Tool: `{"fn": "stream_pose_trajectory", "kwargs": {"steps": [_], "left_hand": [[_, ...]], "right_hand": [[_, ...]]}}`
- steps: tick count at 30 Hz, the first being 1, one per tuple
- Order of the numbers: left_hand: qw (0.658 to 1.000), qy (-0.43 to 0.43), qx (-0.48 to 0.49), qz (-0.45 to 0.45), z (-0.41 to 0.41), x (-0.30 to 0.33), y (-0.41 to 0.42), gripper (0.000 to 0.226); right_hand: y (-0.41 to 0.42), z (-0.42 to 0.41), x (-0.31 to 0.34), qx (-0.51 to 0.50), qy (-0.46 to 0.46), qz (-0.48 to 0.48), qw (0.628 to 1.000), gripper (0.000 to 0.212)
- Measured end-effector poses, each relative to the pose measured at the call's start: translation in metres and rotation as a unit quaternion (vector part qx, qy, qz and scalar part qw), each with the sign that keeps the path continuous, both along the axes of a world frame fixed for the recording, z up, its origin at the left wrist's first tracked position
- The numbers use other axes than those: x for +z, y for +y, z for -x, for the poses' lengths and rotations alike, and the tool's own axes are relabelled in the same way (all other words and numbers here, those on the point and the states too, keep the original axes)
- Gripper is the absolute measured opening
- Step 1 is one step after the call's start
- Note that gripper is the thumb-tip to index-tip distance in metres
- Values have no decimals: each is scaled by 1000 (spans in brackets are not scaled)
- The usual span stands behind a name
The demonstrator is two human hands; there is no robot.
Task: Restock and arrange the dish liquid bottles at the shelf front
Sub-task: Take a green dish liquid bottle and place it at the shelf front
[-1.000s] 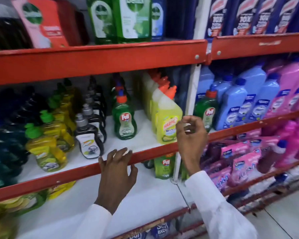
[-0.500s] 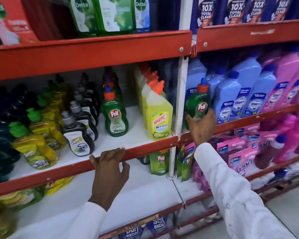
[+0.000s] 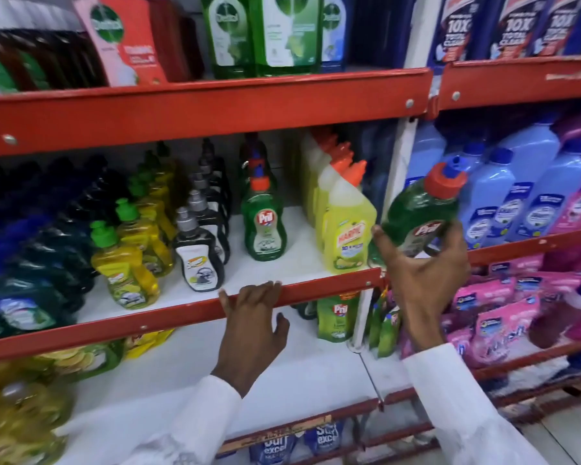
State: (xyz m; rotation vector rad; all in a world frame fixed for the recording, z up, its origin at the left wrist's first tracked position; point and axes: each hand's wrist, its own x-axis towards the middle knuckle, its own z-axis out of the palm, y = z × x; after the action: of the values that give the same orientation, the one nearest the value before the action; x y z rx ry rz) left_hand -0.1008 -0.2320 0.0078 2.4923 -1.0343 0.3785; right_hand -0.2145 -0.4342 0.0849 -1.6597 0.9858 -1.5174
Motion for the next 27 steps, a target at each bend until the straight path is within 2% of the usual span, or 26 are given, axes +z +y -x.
{"fn": "stream_pose_trajectory", "kwargs": {"steps": [5,9,17,21,25,27], "left_hand": [[999,15,-30,19,-4,-9,17,68],[995,39,-55,70,-11,-14,31,68],[990,63,-56,112,-16,-18,42,65],[986,86,-28,142,-13,-12,39,68],[978,108,-3,176,-17,1,29,65],[975,115,5,190,-23,10,23,62]], "right_hand": [[75,-45,7,143,106,29,984,80],[99,-93,-2,174,170,17,970,84],[107,-126,-21,170,209,-9,963,81],[108,-129,-30,175,199,7,964,90],[96,-124,-34,236,179,-8,955,93],[81,-117,-37,289,184,-39,939,90]]}}
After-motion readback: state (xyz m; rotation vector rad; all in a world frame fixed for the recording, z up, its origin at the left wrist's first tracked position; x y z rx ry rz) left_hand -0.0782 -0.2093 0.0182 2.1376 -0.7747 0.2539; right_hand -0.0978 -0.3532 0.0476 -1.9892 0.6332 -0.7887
